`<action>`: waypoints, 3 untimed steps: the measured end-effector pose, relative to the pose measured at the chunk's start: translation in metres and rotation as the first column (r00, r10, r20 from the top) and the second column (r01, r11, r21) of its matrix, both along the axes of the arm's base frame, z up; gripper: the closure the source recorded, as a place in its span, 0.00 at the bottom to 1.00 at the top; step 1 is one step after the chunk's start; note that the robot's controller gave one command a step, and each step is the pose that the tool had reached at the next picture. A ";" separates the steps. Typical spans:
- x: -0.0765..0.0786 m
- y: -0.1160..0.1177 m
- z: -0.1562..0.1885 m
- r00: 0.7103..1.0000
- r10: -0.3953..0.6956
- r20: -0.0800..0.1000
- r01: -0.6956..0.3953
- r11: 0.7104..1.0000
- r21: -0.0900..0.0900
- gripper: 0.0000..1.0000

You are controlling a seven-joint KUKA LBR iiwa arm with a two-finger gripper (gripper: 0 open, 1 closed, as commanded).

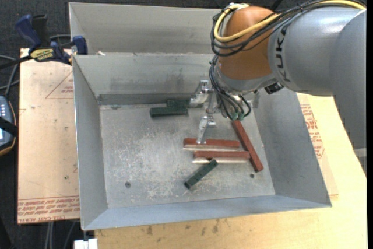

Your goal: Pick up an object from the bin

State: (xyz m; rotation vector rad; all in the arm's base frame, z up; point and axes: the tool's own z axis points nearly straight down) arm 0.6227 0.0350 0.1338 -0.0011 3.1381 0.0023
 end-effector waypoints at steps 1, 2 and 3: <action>0.015 -0.060 -0.055 0.962 0.271 0.014 -0.271 0.963 -0.003 1.00; 0.015 -0.060 -0.055 0.963 0.271 0.014 -0.271 0.963 -0.003 1.00; -0.002 -0.059 0.103 0.962 0.273 0.004 -0.273 0.962 -0.003 1.00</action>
Offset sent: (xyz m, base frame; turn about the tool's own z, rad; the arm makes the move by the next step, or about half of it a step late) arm 0.0000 0.0000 0.0000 0.0000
